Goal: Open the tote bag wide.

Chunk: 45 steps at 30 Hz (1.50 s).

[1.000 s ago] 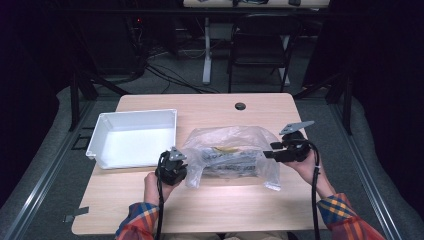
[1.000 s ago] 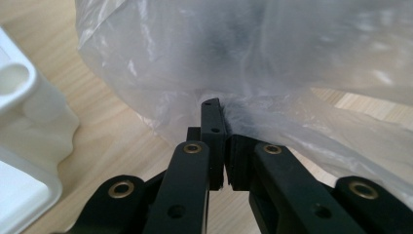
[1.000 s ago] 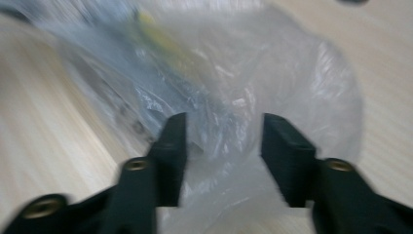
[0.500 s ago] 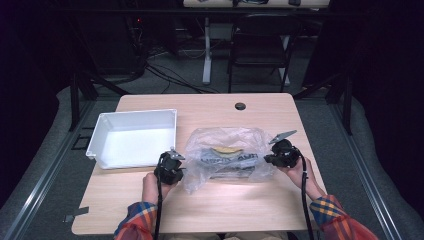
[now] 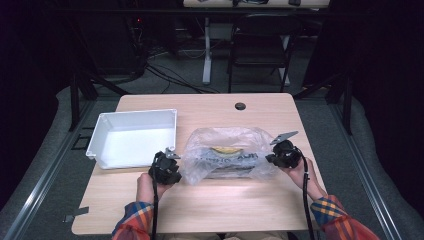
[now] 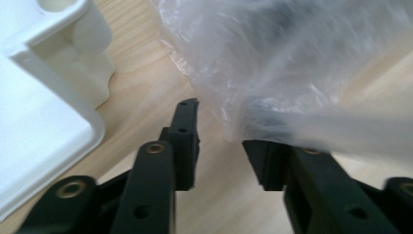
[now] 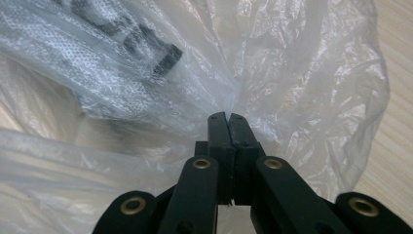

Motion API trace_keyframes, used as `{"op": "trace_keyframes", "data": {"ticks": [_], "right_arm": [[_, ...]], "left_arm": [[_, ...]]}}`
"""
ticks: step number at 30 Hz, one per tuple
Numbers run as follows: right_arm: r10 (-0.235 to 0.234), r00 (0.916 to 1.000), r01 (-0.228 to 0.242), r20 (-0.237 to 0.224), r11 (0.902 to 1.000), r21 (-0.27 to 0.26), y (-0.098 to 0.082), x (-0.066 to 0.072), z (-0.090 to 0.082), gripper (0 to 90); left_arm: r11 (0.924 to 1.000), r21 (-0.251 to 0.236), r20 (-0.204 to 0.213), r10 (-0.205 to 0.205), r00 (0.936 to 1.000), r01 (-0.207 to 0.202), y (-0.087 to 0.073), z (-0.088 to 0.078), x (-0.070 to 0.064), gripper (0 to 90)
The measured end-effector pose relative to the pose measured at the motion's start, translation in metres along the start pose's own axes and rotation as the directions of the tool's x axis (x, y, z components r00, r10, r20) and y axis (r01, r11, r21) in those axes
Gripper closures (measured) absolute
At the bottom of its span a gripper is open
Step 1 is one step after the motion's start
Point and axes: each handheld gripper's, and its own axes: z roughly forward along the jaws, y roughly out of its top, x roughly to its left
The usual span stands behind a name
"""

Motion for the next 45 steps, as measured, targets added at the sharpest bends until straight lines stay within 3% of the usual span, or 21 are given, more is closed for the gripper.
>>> {"op": "trace_keyframes", "data": {"ticks": [5,7,12,13,15,18,20,22,24,26,28,31,33,36,42,45], "right_arm": [[0.003,0.9999,-0.003,-0.010,0.9998,-0.021,0.001,0.002,-0.004,90.0],[-0.005,1.0000,0.004,-0.008,0.9998,-0.020,0.001,0.002,-0.005,90.0],[-0.008,1.0000,0.008,-0.001,0.9996,-0.028,0.002,0.005,-0.007,90.0],[-0.002,0.9999,0.001,-0.013,0.9992,-0.040,0.003,0.006,-0.007,90.0],[-0.008,1.0000,0.007,-0.006,0.9990,-0.045,0.003,0.006,-0.008,90.0],[-0.014,0.9999,0.014,-0.009,0.9988,-0.047,0.004,0.007,-0.010,90.0],[-0.010,0.9999,0.009,-0.011,0.9982,-0.060,0.004,0.008,-0.009,90.0],[-0.021,0.9997,0.020,-0.009,0.9984,-0.053,0.005,0.008,-0.008,90.0],[-0.017,0.9998,0.017,-0.010,0.9982,-0.057,0.005,0.009,-0.008,90.0],[-0.017,0.9998,0.017,-0.007,0.9985,-0.052,0.005,0.009,-0.006,90.0],[-0.008,0.9999,0.007,-0.007,0.9987,-0.051,0.005,0.008,-0.004,90.0],[-0.006,1.0000,0.006,0.000,0.9996,-0.029,0.004,0.005,0.001,90.0],[-0.001,1.0000,0.001,0.005,0.9997,-0.024,0.003,0.004,0.004,90.0],[-0.001,1.0000,0.001,0.009,0.9999,-0.011,0.002,0.002,0.008,90.0],[-0.011,0.9992,0.011,0.039,0.9999,0.013,0.001,0.001,0.010,90.0],[-0.008,0.9987,0.007,0.050,0.9999,0.015,0.000,-0.001,0.010,90.0]], "left_arm": [[0.9998,-0.012,-0.029,-0.013,0.9995,0.013,-0.006,-0.020,0.001,42.5],[0.9994,-0.034,-0.016,-0.005,0.9999,0.005,-0.007,-0.025,-0.002,35.9],[0.9921,-0.093,0.025,0.087,0.9959,-0.084,-0.004,-0.040,-0.024,27.3],[0.9882,-0.113,0.032,0.108,0.9936,-0.104,-0.003,-0.042,-0.029,26.9],[0.9726,-0.178,0.021,0.156,0.9876,-0.150,-0.001,-0.048,-0.040,25.5],[0.9450,-0.267,-0.008,0.195,0.9809,-0.190,0.003,-0.055,-0.048,26.8],[0.9360,-0.286,-0.035,0.203,0.9785,-0.205,0.004,-0.053,-0.052,35.4],[0.9312,-0.313,-0.021,0.191,0.9814,-0.188,0.005,-0.048,-0.050,51.5],[0.9381,-0.302,-0.031,0.168,0.9853,-0.170,0.006,-0.040,-0.045,67.3],[0.9536,-0.273,-0.038,0.121,0.9919,-0.127,0.007,-0.031,-0.036,77.9],[0.9687,-0.240,-0.041,0.055,0.9977,-0.063,0.007,-0.020,-0.025,83.8],[0.9863,-0.163,-0.020,-0.027,0.9994,0.023,0.004,-0.004,-0.009,87.5],[0.9932,-0.110,-0.053,-0.043,0.9977,0.037,0.002,0.005,-0.003,88.4],[0.9956,-0.053,-0.052,-0.081,0.9954,0.078,-0.002,0.015,0.004,89.1],[0.9975,0.029,-0.060,-0.063,0.9962,0.065,-0.002,0.026,0.004,89.4],[0.9976,0.057,-0.062,-0.036,0.9974,0.040,-0.003,0.029,0.003,89.3]]}}
